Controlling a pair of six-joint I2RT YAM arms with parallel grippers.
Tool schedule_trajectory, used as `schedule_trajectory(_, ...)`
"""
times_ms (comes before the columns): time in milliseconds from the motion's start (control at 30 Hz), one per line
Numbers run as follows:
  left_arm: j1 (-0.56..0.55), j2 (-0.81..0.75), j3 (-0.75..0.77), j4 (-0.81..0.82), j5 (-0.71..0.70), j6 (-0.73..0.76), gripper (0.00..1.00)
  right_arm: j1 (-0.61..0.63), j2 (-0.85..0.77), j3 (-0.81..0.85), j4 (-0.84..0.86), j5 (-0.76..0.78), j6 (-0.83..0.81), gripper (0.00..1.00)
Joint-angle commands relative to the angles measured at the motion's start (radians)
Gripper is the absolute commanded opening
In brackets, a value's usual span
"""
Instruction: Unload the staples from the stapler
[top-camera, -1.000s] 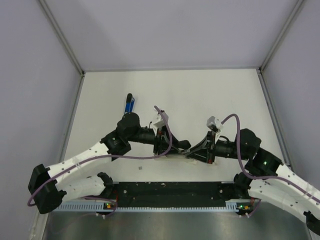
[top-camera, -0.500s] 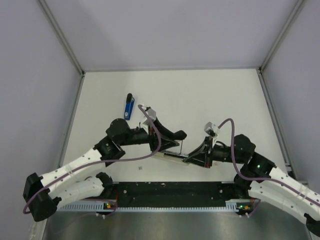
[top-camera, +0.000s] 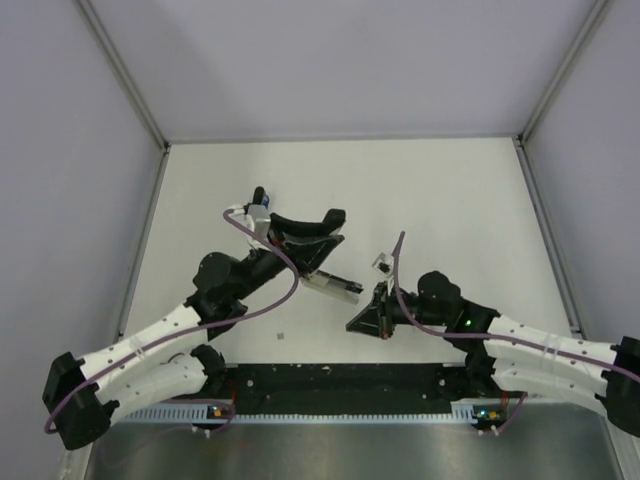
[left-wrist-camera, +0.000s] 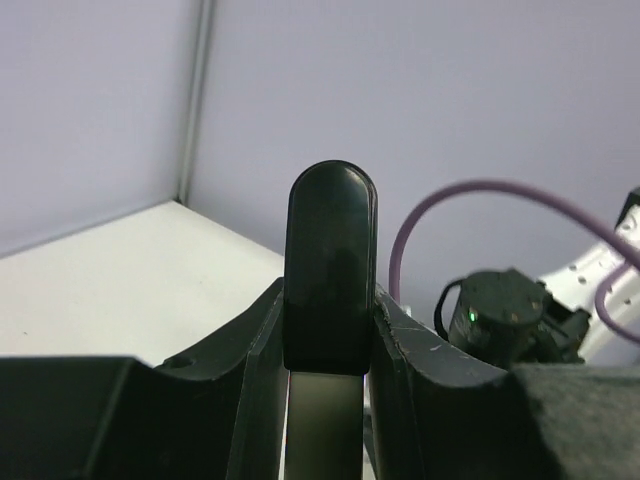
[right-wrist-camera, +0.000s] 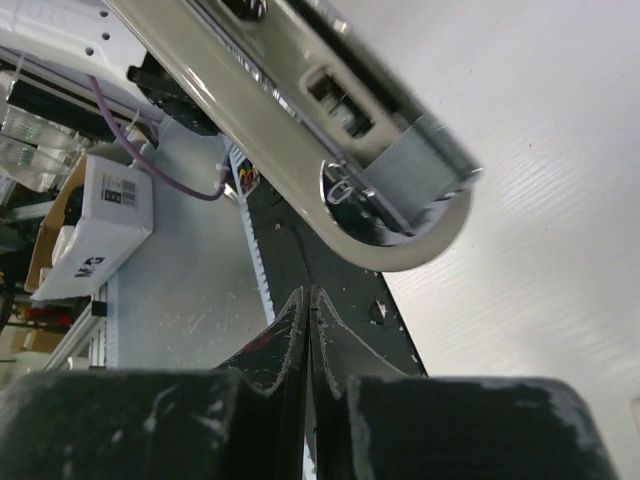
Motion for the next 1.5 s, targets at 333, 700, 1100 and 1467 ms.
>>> schedule_trajectory(333,-0.002,0.032,-0.012,0.219,-0.231,0.054,0.0,0.051,0.207,0.094,0.207,0.054,0.013,0.0)
schedule_trajectory(700,-0.004,-0.008,-0.022,0.133,-0.229,0.102,0.0,0.051,0.058,0.279,-0.193,0.206,-0.158,0.0)
schedule_trajectory(1100,-0.005,-0.037,-0.02,0.076,-0.231,0.096,0.0,0.046,0.26,0.474,-0.186,0.507,-0.283,0.0)
schedule_trajectory(1467,-0.004,0.045,0.021,0.047,-0.345,0.134,0.0,0.044,0.432,0.486,-0.003,0.401,-0.209,0.0)
